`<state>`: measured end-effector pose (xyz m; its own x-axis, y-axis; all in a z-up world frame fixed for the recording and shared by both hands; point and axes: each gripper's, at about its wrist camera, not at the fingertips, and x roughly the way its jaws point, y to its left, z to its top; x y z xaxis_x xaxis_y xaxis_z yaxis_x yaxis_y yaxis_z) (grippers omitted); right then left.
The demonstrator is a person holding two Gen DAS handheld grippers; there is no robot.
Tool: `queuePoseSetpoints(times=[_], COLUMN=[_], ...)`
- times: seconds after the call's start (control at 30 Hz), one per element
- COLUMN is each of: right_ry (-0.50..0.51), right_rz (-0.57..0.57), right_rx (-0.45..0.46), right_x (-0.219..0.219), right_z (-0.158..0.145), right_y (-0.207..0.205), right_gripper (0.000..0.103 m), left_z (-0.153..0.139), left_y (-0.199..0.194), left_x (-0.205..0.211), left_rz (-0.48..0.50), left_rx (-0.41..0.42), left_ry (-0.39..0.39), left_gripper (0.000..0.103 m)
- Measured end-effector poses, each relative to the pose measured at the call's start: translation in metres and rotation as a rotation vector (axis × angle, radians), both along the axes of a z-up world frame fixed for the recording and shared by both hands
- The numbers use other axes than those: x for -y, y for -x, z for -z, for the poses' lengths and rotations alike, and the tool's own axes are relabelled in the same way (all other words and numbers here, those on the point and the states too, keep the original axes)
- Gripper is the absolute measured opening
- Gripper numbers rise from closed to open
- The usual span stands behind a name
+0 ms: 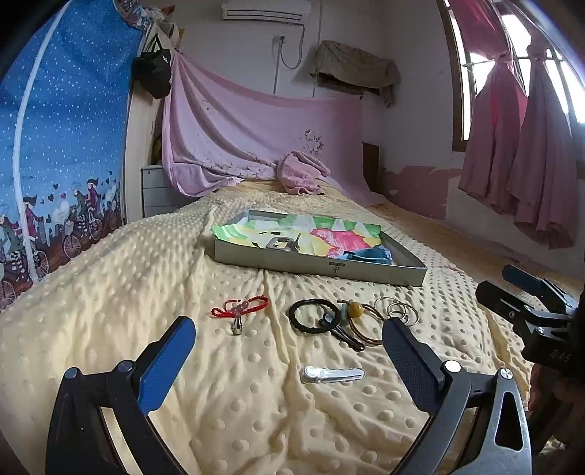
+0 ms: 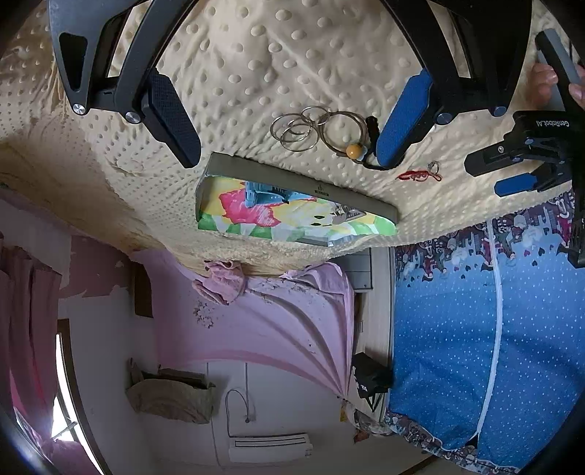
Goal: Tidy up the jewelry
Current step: 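Move both open tools back over the remaining jewelry, then grasp the white hair clip with the left tool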
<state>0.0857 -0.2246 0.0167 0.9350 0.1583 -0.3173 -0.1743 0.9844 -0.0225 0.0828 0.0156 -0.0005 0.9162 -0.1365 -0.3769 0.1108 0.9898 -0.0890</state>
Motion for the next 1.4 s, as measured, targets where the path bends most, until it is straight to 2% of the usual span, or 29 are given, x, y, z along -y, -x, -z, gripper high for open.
queuePoseSetpoints(times=[0.33, 0.57, 0.73, 0.97, 1.1, 1.3, 1.4], right_ry=[-0.021, -0.041, -0.051, -0.045, -0.050, -0.062, -0.073], right_rz=[0.020, 0.013, -0.010, -0.066, -0.103, -0.138, -0.140], right_rx=[-0.087, -0.157, -0.198, -0.267, -0.317, -0.386, -0.403], right_x=[0.002, 0.004, 0.003, -0.005, -0.010, -0.016, -0.018], right_z=[0.013, 0.024, 0.030, 0.042, 0.050, 0.062, 0.066], right_y=[-0.020, -0.034, -0.041, -0.052, -0.060, -0.073, -0.077], right_gripper=[0.095, 0.094, 0.093, 0.064, 0.055, 0.045, 0.045], left_z=[0.011, 0.019, 0.025, 0.038, 0.044, 0.052, 0.053], left_y=[-0.012, -0.020, -0.025, -0.042, -0.048, -0.054, -0.055], left_x=[-0.002, 0.002, 0.008, 0.017, 0.022, 0.023, 0.023], left_rz=[0.013, 0.070, 0.143, 0.239, 0.258, 0.267, 0.269], left_rx=[-0.063, -0.112, -0.155, -0.254, -0.298, -0.348, -0.353], left_ry=[0.012, 0.017, 0.024, 0.035, 0.036, 0.039, 0.044], left_gripper=[0.103, 0.102, 0.091, 0.071, 0.065, 0.049, 0.043])
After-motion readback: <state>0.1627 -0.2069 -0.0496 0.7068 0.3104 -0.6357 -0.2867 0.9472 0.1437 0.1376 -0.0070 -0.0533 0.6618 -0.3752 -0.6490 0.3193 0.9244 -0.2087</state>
